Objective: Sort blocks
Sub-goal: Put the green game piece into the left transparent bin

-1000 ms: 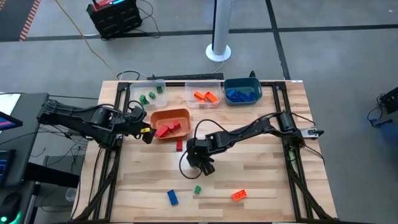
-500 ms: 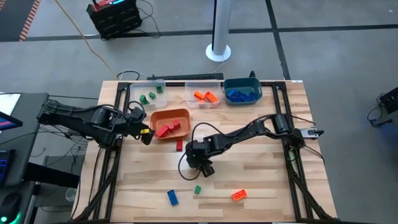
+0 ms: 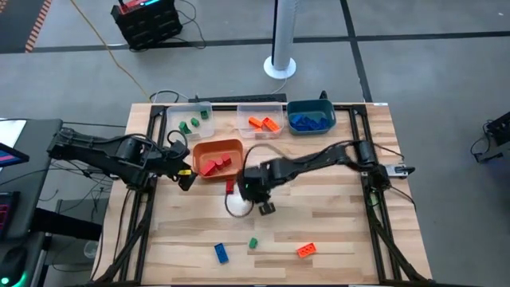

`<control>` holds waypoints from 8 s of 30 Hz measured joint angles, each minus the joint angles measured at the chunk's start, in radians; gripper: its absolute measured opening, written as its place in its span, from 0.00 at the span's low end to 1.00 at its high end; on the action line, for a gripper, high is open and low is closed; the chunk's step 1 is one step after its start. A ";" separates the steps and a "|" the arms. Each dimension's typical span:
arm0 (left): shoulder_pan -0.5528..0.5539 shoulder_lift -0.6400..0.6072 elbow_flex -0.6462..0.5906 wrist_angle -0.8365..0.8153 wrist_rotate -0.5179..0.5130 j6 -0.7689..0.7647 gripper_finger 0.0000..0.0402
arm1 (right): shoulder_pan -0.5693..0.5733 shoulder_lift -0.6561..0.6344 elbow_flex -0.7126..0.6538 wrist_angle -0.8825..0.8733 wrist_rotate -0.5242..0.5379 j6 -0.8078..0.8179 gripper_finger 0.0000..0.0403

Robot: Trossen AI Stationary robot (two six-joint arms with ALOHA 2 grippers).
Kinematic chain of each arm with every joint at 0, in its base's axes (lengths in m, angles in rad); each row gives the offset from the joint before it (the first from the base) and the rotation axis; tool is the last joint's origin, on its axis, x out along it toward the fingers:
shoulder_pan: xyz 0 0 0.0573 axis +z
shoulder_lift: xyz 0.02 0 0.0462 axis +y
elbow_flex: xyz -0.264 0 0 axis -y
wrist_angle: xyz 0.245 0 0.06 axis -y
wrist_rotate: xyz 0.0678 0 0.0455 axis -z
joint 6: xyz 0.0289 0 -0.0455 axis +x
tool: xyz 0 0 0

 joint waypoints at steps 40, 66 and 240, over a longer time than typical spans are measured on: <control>0.120 0.250 -0.013 0.856 -0.080 -0.120 0.52 | -0.038 -0.301 0.006 0.295 0.441 0.038 0.29; 0.332 0.185 -0.013 0.509 0.057 0.101 0.21 | -0.068 -0.356 0.007 0.272 0.510 0.002 0.59; 0.361 0.054 -0.013 1.048 0.539 0.754 0.49 | -0.059 -0.414 0.105 0.489 0.323 0.252 0.16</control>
